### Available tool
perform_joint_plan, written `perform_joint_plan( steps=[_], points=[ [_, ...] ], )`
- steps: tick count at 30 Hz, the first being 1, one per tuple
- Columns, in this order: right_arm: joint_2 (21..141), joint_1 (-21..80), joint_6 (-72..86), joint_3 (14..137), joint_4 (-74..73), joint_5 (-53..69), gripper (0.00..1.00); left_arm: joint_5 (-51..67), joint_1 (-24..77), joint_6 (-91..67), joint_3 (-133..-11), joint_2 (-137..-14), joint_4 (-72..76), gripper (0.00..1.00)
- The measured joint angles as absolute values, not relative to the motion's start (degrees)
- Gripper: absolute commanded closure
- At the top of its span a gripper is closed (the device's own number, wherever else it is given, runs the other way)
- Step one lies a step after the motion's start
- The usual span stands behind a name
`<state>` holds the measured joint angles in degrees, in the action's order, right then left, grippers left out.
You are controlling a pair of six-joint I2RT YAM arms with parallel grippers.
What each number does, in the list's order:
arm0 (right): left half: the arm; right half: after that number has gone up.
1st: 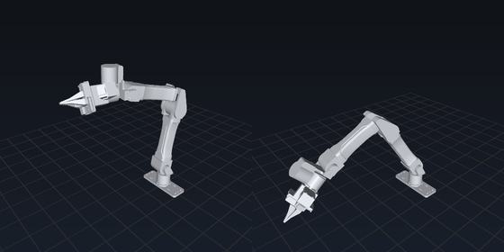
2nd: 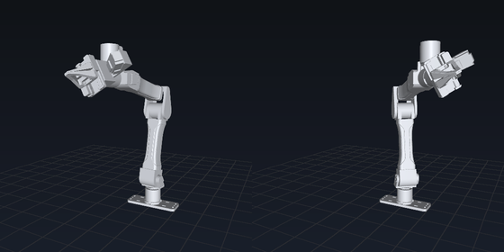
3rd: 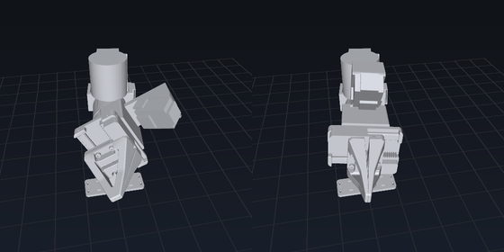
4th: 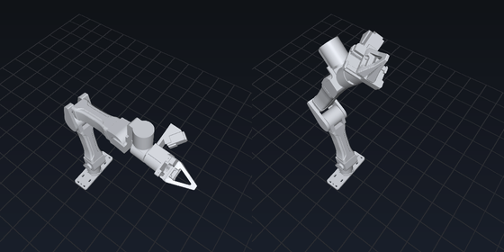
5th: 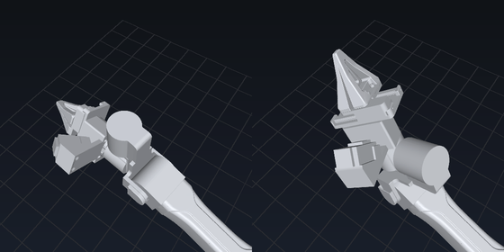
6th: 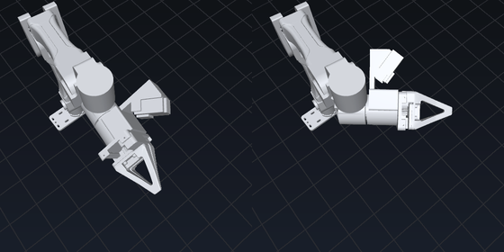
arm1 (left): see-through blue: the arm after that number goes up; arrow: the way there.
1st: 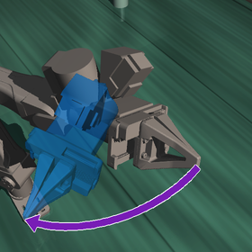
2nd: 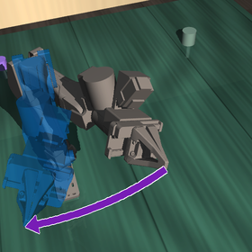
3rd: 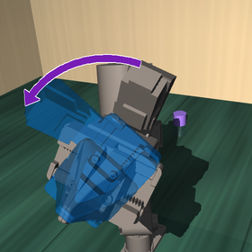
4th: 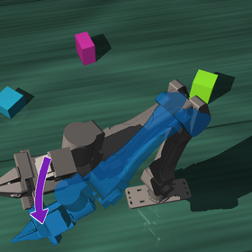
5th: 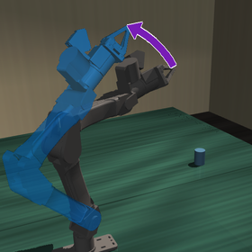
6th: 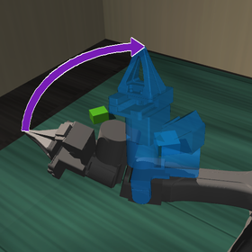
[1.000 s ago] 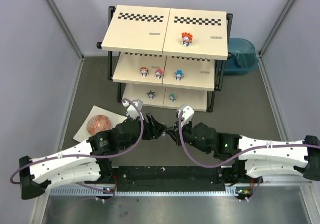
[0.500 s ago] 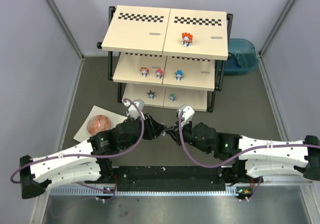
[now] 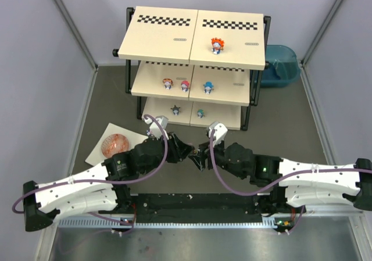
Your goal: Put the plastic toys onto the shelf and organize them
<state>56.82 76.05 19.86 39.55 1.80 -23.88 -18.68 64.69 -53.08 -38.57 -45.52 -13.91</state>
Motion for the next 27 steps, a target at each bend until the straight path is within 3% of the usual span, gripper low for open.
perform_joint_plan(
  steps=[5,11,17,27],
  points=[
    [52.6,76.1,19.6,39.6,0.8,-23.6,0.35,-19.0,64.7,-53.0,-38.6,-45.1,-14.0,1.00],
    [38.1,76.1,19.6,39.6,-2.4,-27.3,0.35,-22.2,64.7,-46.9,-41.3,-44.9,-17.7,1.00],
    [26.8,76.1,19.7,40.6,-9.9,-34.5,0.35,-27.5,64.6,-28.8,-64.5,-51.7,-21.1,1.00],
    [22.6,76.1,21.9,40.6,-19.5,-38.1,0.33,-23.5,54.7,-7.5,-97.4,-68.8,-19.3,1.00]
  ],
)
